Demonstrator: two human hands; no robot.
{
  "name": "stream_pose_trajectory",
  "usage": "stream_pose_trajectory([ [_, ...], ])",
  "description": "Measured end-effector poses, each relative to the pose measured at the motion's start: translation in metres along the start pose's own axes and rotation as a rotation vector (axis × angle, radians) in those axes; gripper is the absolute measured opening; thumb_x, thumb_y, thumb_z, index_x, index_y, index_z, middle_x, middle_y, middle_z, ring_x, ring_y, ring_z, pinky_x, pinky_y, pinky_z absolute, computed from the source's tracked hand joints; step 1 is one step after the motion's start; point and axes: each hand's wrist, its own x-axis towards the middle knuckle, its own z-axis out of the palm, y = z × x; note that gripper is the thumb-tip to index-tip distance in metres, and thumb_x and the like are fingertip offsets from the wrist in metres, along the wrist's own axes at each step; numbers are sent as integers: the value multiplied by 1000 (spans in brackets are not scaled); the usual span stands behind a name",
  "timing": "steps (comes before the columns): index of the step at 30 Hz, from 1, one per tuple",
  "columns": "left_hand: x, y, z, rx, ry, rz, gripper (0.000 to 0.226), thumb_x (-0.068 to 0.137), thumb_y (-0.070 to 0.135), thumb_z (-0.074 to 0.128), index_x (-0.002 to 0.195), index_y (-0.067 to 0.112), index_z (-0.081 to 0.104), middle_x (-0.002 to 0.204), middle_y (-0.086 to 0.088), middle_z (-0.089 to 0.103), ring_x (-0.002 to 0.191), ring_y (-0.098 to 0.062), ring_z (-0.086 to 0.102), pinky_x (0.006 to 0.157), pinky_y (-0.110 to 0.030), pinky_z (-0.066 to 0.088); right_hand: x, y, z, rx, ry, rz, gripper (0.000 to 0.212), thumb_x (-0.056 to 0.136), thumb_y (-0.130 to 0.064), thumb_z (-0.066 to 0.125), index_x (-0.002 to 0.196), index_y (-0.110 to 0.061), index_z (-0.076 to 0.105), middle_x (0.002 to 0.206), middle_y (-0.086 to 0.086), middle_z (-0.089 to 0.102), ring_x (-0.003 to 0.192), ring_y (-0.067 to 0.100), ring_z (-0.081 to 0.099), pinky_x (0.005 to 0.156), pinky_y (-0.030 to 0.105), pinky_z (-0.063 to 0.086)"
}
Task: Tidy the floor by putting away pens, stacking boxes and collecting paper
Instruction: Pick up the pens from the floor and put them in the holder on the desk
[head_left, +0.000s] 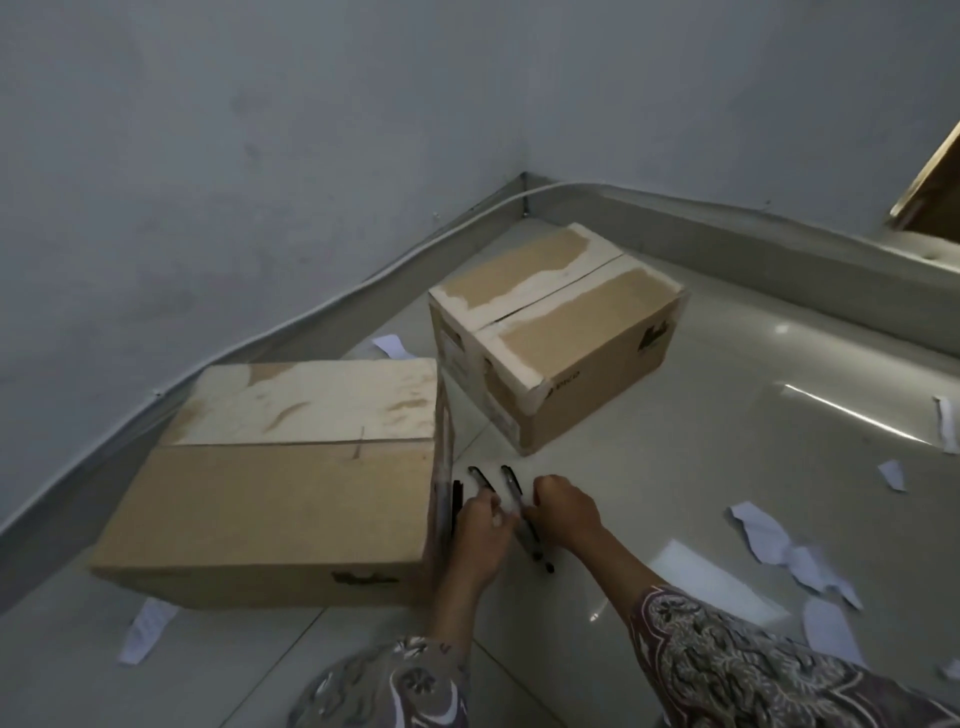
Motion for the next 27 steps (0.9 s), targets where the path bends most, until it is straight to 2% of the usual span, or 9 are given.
stream_pose_trajectory([
  [5,-6,-15,1,9,24,-42,23,93,22,50,108,4,48,106,-10,52,89,-17,47,74,-24,37,-7,-2,22,0,25,49,20,91,-20,45,98,-3,51,118,19,55,106,34,56,83,36,45],
  [6,-7,-16,1,7,20,-47,23,93,22,49,108,5,48,110,-11,53,90,-17,47,75,-24,36,-8,-2,24,16,34,52,13,91,-17,44,90,-5,49,118,19,55,107,34,56,84,36,44],
  [8,-7,-19,0,0,11,-56,16,94,23,49,102,9,46,106,-9,53,89,-17,48,73,-24,37,-11,0,27,66,54,44,26,90,-16,46,67,-12,34,113,20,56,104,34,57,80,35,44],
  [11,-4,-21,-2,-60,23,-67,13,93,24,50,94,11,46,92,-5,53,83,-18,50,68,-25,38,-14,3,27,230,134,-21,29,86,-21,56,63,-10,42,88,19,64,81,31,62,66,34,45],
  [14,-1,-11,0,-244,63,-58,15,94,21,50,80,14,51,81,0,56,80,-16,54,69,-27,42,-23,-5,20,494,234,-149,20,83,-17,63,66,-7,59,59,2,56,53,6,52,54,21,41],
  [18,2,15,0,-516,173,-13,25,93,12,50,69,16,55,71,-2,59,70,-16,59,68,-27,48,-38,-24,1,638,319,-307,25,86,-10,61,62,-15,56,51,-12,46,48,-5,51,47,8,34],
  [21,3,32,-10,-558,243,70,29,92,7,50,65,14,58,67,-4,60,67,-17,60,67,-26,50,-38,-29,-5,714,378,-363,23,88,-13,59,65,-14,60,52,-11,48,49,0,49,49,12,34],
  [25,10,48,-31,-599,261,141,15,92,10,51,84,5,63,72,-5,64,75,-23,64,74,-32,55,-29,-23,2,752,441,-272,21,88,-19,58,74,-4,62,62,9,58,59,14,52,58,35,44],
  [27,10,51,-45,-590,252,179,14,92,10,52,90,1,63,72,-6,65,71,-22,65,68,-29,55,-22,-18,12,620,419,-230,16,87,-18,59,79,-3,59,70,7,57,65,15,52,61,31,40],
])
